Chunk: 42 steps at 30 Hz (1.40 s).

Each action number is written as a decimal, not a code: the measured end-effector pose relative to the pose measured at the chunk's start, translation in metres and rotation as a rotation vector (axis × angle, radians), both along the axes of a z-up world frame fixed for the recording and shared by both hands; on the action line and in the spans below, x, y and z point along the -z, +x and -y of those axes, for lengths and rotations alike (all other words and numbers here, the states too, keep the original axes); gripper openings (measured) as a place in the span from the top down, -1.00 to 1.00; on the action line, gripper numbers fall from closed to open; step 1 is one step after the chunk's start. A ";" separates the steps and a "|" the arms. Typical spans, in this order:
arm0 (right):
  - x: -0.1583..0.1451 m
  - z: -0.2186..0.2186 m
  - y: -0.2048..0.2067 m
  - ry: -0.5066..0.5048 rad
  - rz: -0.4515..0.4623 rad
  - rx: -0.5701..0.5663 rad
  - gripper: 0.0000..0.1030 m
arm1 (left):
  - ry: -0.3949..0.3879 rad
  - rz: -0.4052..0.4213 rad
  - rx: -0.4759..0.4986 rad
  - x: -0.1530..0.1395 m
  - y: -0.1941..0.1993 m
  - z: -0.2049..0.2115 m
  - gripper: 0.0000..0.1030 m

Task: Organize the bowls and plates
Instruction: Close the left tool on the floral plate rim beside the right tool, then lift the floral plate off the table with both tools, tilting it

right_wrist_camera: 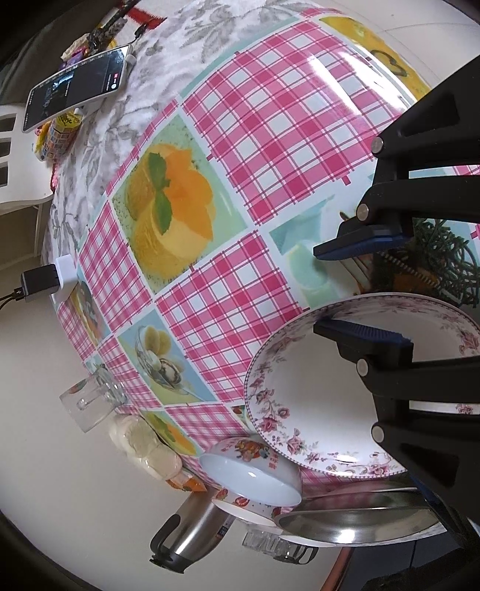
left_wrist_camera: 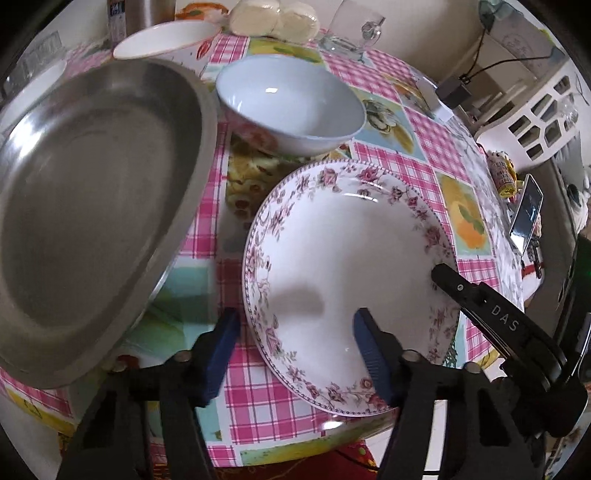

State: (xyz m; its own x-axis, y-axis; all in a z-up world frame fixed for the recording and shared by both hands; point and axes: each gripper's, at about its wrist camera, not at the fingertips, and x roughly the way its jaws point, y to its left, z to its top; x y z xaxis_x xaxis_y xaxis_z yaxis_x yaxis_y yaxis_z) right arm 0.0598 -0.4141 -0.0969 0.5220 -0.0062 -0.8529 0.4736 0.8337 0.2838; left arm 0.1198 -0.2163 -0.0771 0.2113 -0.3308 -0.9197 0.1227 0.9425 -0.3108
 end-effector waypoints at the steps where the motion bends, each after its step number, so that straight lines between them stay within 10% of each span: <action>1: 0.000 -0.001 0.000 0.000 0.000 0.000 0.30 | -0.007 -0.010 -0.005 0.002 0.000 -0.001 -0.16; 16: 0.002 0.000 0.004 0.007 0.025 -0.028 0.36 | -0.077 0.023 -0.151 0.013 0.006 -0.020 0.52; 42: 0.003 0.020 -0.008 0.089 0.107 -0.031 0.71 | -0.054 0.140 -0.052 0.007 0.011 0.007 0.63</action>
State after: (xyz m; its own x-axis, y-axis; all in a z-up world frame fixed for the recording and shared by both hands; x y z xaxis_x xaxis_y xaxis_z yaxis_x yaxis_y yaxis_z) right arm 0.0520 -0.4345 -0.1002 0.6087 0.0844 -0.7889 0.4109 0.8170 0.4045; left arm 0.1310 -0.2235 -0.0843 0.3541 -0.3643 -0.8613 0.1200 0.9311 -0.3444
